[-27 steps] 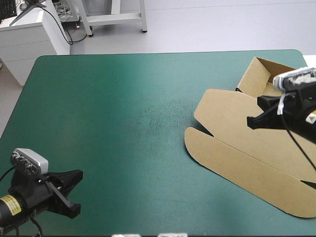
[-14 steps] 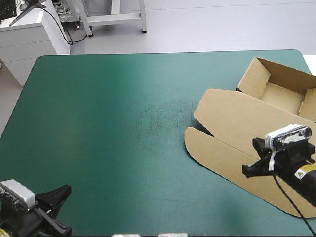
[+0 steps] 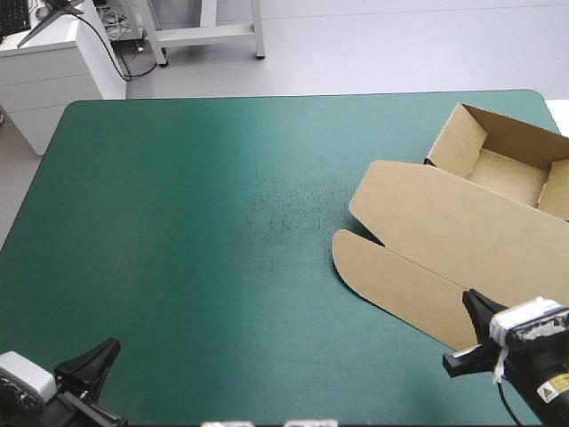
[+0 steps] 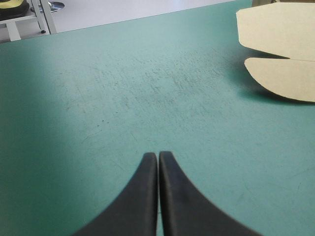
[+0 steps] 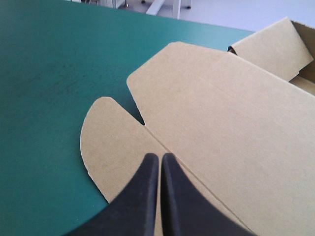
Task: Fold the box
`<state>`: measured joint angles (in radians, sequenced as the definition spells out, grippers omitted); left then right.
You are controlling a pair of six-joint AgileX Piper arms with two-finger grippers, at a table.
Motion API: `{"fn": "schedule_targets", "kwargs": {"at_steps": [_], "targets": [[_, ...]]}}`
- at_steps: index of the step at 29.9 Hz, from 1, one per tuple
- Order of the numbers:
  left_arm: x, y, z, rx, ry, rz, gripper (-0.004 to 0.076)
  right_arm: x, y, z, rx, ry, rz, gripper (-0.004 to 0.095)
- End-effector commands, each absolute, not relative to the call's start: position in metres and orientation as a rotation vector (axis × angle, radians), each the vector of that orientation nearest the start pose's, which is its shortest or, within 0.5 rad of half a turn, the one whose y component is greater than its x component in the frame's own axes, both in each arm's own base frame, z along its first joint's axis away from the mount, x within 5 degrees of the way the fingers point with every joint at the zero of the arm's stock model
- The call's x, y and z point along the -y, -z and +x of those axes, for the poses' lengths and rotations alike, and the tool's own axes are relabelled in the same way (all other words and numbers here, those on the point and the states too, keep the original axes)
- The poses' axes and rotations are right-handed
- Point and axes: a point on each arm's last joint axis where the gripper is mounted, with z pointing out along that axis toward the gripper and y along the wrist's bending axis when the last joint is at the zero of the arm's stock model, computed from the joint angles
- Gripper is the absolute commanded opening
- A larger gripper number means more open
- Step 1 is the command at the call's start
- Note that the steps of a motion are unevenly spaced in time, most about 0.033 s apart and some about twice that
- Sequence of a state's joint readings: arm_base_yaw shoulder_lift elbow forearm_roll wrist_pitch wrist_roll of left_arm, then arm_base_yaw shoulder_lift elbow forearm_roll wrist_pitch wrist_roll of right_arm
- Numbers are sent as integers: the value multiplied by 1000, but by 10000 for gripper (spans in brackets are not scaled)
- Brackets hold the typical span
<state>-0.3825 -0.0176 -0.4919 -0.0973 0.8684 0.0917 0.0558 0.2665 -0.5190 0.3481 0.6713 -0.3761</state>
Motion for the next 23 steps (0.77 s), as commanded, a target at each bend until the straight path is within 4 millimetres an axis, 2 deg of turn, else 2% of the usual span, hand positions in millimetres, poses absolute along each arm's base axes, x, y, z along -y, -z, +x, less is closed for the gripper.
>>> {"fn": "schedule_targets", "kwargs": {"at_steps": [1, 4, 11, 23], "targets": [[6, -300, -3, -1714, 334, 401, -8, -20, -318, 39, -1725, -171, -254, 0], [7, -293, 1, -1739, 330, 406, -8, -20, -310, 28, -1690, -196, -221, 0], [7, -291, 5, -1708, 311, 401, -8, -18, -291, 7, -1642, -181, -233, 0], [8, -291, 4, -1709, 332, 398, -8, -17, -291, 7, -1658, -183, -210, 0]]}}
